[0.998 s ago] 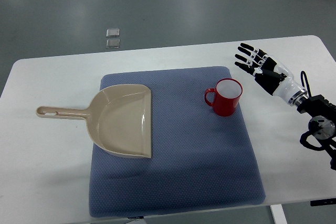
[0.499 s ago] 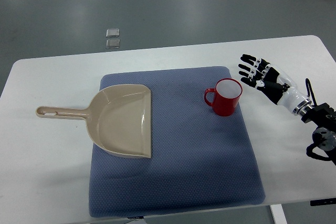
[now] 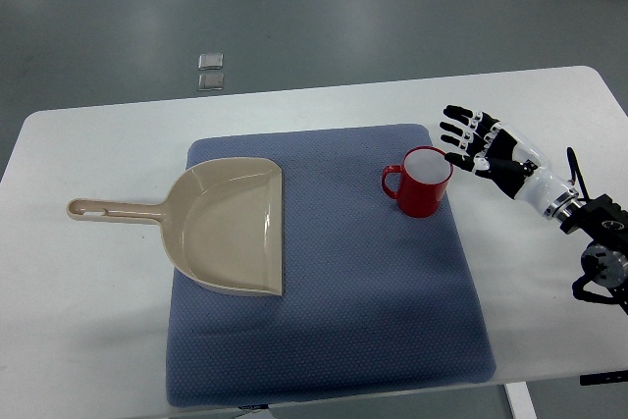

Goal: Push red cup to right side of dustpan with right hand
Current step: 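Move the right hand toward the red mug's side farthest from the dustpan, then press the right hand against the red mug and push it toward the dustpan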

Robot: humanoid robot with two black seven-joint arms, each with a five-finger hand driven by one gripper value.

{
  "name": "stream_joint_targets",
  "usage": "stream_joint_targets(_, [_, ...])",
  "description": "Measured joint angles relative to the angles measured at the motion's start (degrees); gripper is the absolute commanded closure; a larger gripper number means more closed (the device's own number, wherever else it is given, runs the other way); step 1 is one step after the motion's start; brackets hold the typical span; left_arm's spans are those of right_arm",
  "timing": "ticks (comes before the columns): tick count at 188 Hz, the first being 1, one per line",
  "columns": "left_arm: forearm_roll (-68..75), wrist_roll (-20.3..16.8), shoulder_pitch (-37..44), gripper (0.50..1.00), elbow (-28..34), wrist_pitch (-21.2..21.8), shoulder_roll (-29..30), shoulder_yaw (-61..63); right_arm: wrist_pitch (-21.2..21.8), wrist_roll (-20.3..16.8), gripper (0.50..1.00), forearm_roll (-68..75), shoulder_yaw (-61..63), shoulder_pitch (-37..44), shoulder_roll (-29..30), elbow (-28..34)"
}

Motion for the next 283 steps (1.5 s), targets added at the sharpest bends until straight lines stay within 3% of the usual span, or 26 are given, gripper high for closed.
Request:
stream_joint_targets(72, [0.0, 0.0, 0.0, 0.500, 0.0, 0.0, 0.0, 0.0, -0.2, 2.1, 0.574, -3.9, -0.2, -0.7, 0.8, 0.0])
stream_joint_targets(283, [0.0, 0.0, 0.0, 0.500, 0.0, 0.0, 0.0, 0.0, -1.6, 2.1, 0.574, -8.9, -1.0, -1.2, 1.9, -0.5])
